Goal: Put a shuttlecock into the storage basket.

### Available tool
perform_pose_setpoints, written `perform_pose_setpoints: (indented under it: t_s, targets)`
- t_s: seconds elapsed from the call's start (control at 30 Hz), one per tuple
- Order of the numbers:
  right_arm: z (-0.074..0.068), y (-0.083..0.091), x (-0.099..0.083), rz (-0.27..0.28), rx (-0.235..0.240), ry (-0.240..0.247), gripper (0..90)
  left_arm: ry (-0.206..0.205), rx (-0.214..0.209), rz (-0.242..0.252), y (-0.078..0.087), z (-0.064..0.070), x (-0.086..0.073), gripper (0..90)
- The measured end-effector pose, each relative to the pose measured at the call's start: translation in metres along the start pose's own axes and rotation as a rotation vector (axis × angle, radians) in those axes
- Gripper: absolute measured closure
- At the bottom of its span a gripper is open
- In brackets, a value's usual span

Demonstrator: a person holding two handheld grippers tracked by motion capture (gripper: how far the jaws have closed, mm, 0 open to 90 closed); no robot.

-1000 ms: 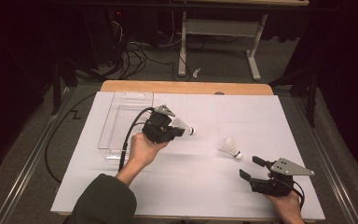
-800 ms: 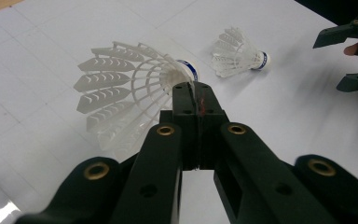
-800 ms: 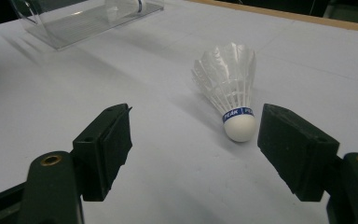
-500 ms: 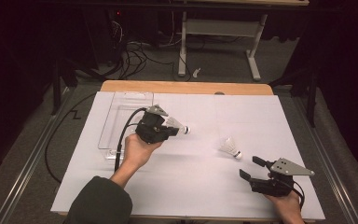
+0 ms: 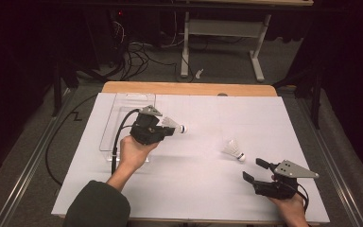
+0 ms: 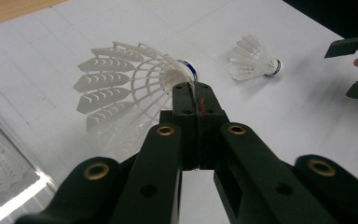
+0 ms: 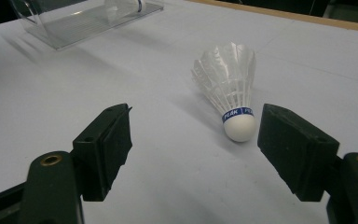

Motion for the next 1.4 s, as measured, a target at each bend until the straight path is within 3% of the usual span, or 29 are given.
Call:
perform_pose_setpoints:
  t_s: [1.4]
  targets:
    - [0.000, 0.000, 0.000, -0.001, -0.001, -0.002, 26.2, 0.077, 0.105, 0.080, 0.035, -0.029, -0.018, 89.7]
Point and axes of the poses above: each handheld gripper's, and its own axes: y roughly backward along the jaws, x roughly out of its top, z roughly to its right, the point moved 5 cm from there along -y, roughly forward along the jaws, and after that the axes turned 5 degrees about -y, right-handed, at the moved point
